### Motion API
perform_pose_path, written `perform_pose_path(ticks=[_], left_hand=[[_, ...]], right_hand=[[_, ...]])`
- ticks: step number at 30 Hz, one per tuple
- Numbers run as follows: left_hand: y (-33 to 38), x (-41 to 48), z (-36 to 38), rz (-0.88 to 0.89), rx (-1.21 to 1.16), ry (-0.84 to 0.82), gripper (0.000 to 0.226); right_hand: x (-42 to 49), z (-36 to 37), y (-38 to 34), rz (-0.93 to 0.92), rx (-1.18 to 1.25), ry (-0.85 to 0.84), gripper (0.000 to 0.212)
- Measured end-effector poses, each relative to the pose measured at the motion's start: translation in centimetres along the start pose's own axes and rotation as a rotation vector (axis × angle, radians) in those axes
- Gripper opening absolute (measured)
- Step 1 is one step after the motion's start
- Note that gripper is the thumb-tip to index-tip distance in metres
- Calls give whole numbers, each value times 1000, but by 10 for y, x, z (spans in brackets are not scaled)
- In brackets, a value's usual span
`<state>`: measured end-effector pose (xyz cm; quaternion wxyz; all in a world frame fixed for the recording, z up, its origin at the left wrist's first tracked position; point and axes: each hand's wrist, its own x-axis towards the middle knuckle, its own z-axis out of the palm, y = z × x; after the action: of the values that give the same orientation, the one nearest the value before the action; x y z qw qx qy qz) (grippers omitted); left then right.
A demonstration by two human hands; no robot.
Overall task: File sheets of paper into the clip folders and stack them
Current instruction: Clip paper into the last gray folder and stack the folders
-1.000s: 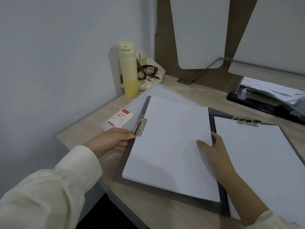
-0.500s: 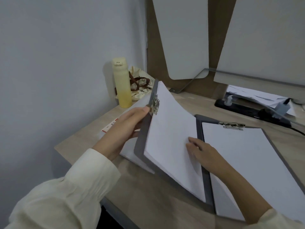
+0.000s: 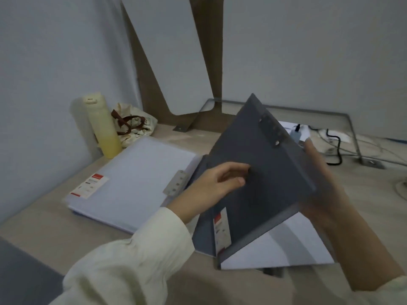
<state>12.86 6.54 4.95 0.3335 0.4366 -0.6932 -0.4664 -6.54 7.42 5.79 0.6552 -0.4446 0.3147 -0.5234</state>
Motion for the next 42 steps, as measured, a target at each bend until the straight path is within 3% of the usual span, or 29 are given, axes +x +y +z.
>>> perform_pose_path(ticks=[2, 5, 8, 11, 13, 21, 26, 32, 35, 38, 42], left_hand=[[-17, 3, 12, -82, 47, -84, 35], [-46, 1, 22, -216, 145, -33, 40], [-66, -4, 25, -364, 169, 71, 53], [-82, -4, 25, -409, 148, 96, 61], [-86, -3, 25, -416, 112, 104, 61], [-99, 3, 16, -357, 319, 213, 63], [-108, 4, -6, -395, 343, 280, 63], [-109, 1, -13, -357, 350, 270, 58], [-103, -5, -24, -283, 320, 287, 45], [-101, -12, -60, -209, 343, 386, 34], [-119, -30, -138, -318, 564, 588, 43]], right_hand=[[-6, -24, -2, -4, -1, 75, 44], [-18, -65, -2, 138, -113, 231, 29], [-28, -90, 10, 323, -239, 372, 50], [-33, -96, 32, 355, -422, 488, 21], [-32, -96, 47, 379, -484, 550, 20], [-30, -64, 78, 386, -493, 497, 38], [-31, -41, 87, 383, -447, 353, 34], [-28, -38, 89, 380, -481, 348, 36], [-26, -38, 85, 349, -551, 448, 52], [-16, -32, 80, 233, -747, 543, 62], [6, 4, 82, 87, -790, 409, 49]])
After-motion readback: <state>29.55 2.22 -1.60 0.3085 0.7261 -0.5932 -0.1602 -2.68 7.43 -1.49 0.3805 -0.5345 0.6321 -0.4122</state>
